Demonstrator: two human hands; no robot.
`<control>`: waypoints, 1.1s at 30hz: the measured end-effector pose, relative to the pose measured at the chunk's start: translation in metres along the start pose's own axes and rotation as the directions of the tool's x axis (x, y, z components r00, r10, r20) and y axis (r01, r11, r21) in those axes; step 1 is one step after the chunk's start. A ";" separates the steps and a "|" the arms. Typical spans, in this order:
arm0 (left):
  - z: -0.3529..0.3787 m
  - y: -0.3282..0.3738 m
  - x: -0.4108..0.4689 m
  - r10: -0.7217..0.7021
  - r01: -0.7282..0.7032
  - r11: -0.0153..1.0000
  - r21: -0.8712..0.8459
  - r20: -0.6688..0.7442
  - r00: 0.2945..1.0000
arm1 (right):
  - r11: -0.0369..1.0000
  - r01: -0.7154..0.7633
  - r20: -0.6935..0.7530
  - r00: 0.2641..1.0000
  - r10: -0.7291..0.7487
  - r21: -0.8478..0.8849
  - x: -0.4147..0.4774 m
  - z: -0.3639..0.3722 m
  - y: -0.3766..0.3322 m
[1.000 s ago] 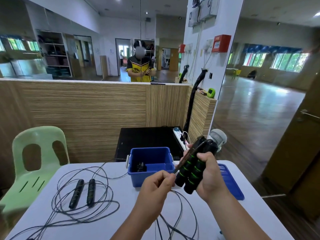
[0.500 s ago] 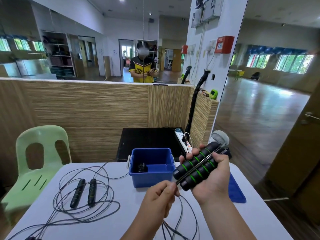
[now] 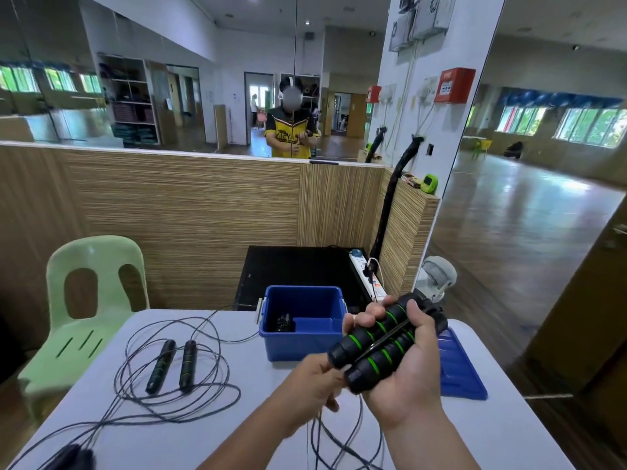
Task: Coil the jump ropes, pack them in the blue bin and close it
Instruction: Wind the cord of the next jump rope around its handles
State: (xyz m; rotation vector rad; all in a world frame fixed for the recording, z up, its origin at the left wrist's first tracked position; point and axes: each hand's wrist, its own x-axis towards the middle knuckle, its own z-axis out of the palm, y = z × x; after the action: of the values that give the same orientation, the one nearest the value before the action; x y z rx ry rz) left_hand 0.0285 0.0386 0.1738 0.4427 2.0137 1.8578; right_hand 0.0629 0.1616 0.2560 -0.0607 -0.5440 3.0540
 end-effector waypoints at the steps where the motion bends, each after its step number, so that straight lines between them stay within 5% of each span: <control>1: -0.007 0.003 0.003 -0.003 0.003 0.998 0.070 -0.002 1.000 | 1.000 -0.003 0.001 1.000 0.003 -0.010 -0.001 -0.002 0.000; 9: -0.036 0.040 0.021 -0.007 -0.003 0.933 0.360 0.027 1.000 | 0.983 0.008 -0.095 0.995 -0.026 -0.183 -0.013 -0.016 0.005; 25: -0.008 0.063 0.020 -0.063 0.120 0.964 0.236 -0.235 0.970 | 0.897 0.103 -0.370 0.886 -0.280 -0.430 -0.006 -0.040 0.015; 33: 0.010 0.071 0.007 0.026 0.074 0.894 0.441 -0.217 0.976 | 0.907 0.104 -0.424 0.858 -0.289 -0.408 0.003 -0.039 0.017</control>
State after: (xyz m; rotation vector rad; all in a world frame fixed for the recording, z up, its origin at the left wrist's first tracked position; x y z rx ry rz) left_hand 0.0260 0.0562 0.2439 0.3387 2.5961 1.4668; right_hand 0.0607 0.1588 0.2136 -0.7003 -0.9958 2.5436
